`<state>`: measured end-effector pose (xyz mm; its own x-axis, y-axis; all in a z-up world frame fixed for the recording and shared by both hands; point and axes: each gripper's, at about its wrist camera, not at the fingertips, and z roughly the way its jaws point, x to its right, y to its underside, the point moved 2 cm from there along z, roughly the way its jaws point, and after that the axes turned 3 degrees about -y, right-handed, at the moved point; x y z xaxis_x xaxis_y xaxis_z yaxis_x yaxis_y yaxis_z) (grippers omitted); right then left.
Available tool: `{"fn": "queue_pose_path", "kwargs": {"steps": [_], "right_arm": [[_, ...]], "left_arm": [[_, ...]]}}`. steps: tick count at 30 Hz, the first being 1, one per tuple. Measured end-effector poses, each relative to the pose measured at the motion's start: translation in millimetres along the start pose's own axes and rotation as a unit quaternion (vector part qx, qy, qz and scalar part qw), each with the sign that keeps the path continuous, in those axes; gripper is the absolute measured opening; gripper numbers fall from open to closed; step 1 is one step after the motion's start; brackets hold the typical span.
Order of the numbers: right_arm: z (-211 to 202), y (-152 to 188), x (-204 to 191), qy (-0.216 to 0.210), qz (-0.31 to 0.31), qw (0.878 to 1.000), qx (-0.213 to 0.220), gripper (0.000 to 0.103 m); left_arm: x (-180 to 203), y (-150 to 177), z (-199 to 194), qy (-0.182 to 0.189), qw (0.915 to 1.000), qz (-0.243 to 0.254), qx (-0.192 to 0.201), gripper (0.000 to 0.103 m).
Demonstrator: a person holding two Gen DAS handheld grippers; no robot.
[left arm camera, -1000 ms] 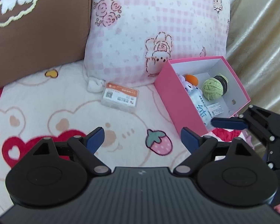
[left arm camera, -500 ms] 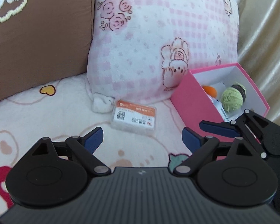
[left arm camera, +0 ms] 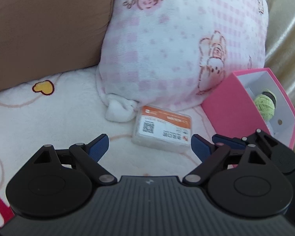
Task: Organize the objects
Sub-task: 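Lower the open left tool around the clear plastic box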
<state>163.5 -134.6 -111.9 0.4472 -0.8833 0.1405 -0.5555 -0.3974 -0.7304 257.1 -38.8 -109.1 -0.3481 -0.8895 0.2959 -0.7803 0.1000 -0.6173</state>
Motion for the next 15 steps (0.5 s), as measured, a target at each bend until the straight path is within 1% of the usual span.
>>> {"fn": "queue_pose_path", "kwargs": {"steps": [5,9,12,14,15], "right_arm": [[17.9,2.3,6.7,-0.002,0.021,1.000,-0.008,0.091],[26.5,2.3,9.3,-0.006,0.028,1.000,-0.009,0.090],[29.3,3.3,9.9,-0.006,0.025,1.000,-0.005,0.090],[32.2,3.3,11.9,-0.009,0.025,1.000,-0.006,0.089],[33.1,3.3,12.9,-0.013,0.026,1.000,-0.006,0.089]], "left_arm": [[-10.4,-2.6,17.5,0.020,0.9995,-0.025,0.004,0.088],[-10.0,-2.4,29.3,0.025,0.9993,-0.028,0.005,0.086],[-6.7,-1.0,36.1,0.026,0.9993,-0.026,0.001,0.074],[-5.0,0.1,40.6,0.025,0.9992,-0.031,-0.009,0.059],[-4.9,0.9,42.1,0.030,0.9988,-0.037,-0.012,0.058]]}}
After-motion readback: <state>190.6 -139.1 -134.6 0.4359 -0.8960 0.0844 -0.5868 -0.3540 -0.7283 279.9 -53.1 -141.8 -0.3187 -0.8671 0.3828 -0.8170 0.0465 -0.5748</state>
